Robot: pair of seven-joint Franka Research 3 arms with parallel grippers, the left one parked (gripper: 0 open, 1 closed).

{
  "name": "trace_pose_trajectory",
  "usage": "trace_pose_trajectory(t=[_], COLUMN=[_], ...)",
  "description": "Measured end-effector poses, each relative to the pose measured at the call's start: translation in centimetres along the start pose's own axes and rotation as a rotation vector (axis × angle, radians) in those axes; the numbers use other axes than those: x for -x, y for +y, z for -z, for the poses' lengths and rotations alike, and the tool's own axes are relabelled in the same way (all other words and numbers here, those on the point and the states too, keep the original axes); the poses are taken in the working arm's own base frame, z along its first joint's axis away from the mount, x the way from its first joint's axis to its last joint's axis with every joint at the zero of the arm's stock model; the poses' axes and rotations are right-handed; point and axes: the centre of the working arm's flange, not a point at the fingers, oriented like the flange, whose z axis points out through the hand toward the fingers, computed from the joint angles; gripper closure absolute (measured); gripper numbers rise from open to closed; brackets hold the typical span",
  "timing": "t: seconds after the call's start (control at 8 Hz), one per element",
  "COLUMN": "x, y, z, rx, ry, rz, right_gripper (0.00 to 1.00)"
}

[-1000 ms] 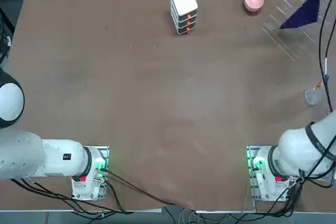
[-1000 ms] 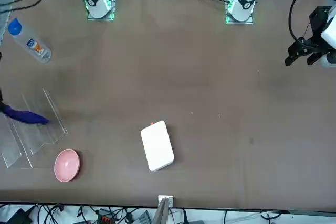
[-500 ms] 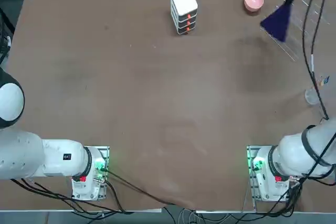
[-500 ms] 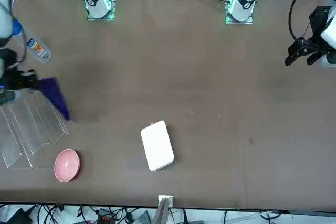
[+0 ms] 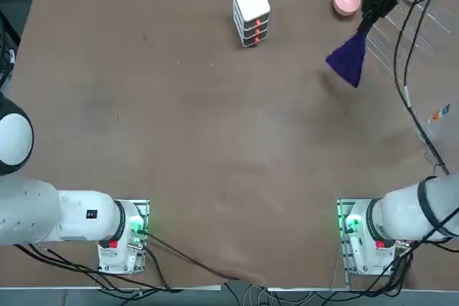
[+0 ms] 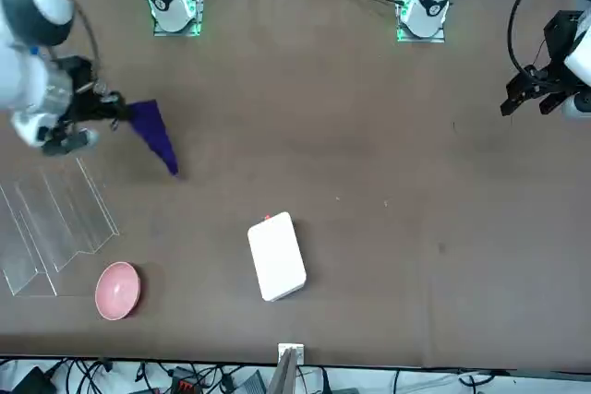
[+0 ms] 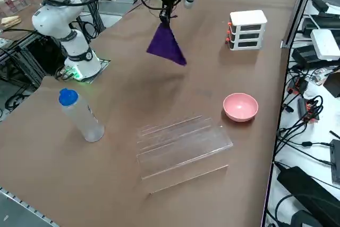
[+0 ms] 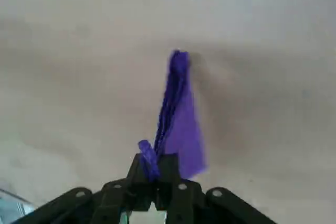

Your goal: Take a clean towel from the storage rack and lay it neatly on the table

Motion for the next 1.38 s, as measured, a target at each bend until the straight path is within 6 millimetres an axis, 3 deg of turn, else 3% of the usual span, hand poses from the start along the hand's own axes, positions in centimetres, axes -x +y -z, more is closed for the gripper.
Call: trace_pose_trajectory(t=[0.25,0.38,0.5,0.62,1.12,1.38], x=[0.9,1.1,1.0,0.5,-4.8,-7.4], y=[-5.1,-5.7,-5.0,-2.7,12.4,16.8], z=[-2.8,-3.8,-4.9,-6.7,-15.6,-18.8], rx=[-0.038,-0.058,-0.065,-0.075,-0.084,-0.022], ry=[-0.052,-0.07,-0.079,-0.07,0.049,0.117], rz=[0.035,0.037,0.034,0.042,-0.057,-0.073], right_gripper=[0.96,0.96,0.96,0.96,0.96,0.96])
